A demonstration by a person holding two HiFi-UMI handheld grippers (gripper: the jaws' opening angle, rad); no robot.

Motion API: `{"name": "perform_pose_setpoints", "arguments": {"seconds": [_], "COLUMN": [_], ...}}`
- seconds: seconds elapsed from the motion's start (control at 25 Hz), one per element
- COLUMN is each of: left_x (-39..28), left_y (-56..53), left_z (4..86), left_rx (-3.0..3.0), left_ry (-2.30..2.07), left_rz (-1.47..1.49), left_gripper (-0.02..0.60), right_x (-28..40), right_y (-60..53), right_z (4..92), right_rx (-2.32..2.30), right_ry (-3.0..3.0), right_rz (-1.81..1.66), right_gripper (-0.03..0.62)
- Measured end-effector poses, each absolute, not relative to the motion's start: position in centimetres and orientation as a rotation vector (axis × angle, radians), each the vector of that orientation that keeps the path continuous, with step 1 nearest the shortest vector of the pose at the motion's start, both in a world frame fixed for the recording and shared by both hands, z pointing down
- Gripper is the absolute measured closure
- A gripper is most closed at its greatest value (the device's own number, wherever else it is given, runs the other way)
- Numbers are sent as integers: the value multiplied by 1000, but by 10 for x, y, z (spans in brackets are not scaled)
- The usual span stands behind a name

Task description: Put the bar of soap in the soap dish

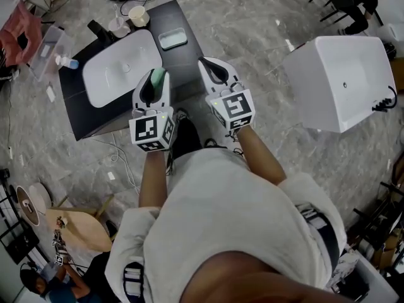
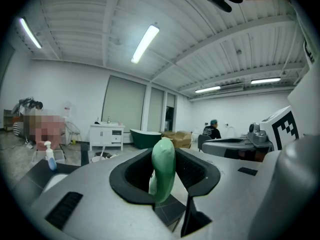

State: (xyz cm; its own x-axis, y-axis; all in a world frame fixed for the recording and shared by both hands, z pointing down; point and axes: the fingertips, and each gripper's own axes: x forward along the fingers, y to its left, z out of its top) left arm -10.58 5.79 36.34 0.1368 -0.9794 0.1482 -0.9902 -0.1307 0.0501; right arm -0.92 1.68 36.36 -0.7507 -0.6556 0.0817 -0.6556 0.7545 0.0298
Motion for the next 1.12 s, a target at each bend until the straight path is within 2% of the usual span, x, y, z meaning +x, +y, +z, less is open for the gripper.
{"name": "perform_pose_setpoints", "arguments": {"seconds": [0.8,1.12], "left_x": [-177,-185], "left_y": [-67,-100], "left_z": [389,416], "left_rx": [2399,2463], "left_ry": [-1690,-1554], "left_rz": [219,308], "left_gripper": [439,438], "right_x": [-94,-102], "right_y": [-86,-108], "right_z": [392,422], "right_rx": [1157,1198], "right_ry": [-2713,-2649], "right_rz": [107,181], "right_gripper": [600,600]}}
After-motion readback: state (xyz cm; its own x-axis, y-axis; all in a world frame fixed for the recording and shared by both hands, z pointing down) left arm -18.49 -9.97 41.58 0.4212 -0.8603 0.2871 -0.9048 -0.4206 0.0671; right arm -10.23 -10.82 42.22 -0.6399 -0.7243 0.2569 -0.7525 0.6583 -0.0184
